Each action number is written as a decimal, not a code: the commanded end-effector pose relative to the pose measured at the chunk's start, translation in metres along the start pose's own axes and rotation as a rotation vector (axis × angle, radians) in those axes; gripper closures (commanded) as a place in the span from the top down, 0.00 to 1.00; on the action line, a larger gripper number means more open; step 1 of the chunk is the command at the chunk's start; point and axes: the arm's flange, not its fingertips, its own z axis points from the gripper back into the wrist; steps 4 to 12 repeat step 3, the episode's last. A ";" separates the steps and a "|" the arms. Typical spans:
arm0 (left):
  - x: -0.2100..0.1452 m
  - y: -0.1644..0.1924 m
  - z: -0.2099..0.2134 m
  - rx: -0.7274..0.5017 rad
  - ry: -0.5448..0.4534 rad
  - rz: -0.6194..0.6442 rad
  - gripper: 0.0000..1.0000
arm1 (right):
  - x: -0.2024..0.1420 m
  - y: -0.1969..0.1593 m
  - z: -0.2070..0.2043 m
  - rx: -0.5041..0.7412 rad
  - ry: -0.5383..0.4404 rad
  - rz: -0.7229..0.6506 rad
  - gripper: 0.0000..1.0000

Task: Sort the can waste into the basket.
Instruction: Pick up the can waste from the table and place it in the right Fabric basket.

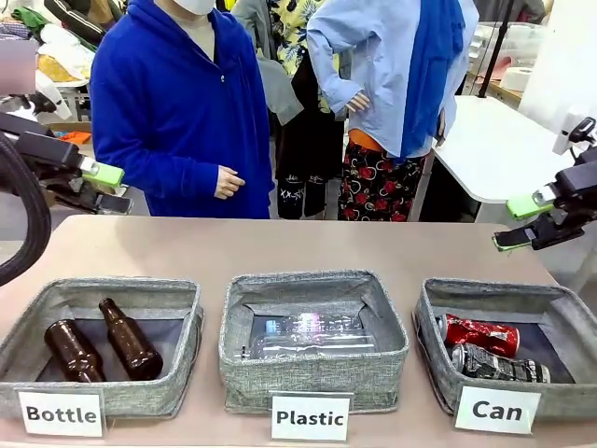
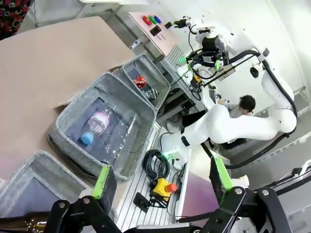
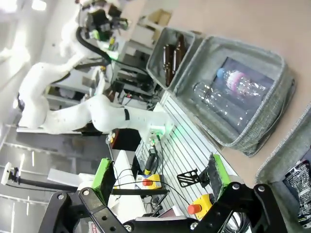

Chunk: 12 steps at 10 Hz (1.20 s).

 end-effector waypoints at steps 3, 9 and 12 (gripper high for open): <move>-0.004 0.003 0.002 0.004 0.002 -0.007 1.00 | -0.002 -0.002 0.001 -0.007 0.009 0.019 1.00; -0.004 0.003 0.002 0.004 0.002 -0.007 1.00 | -0.002 -0.002 0.001 -0.007 0.009 0.019 1.00; -0.004 0.003 0.002 0.004 0.002 -0.007 1.00 | -0.002 -0.002 0.001 -0.007 0.009 0.019 1.00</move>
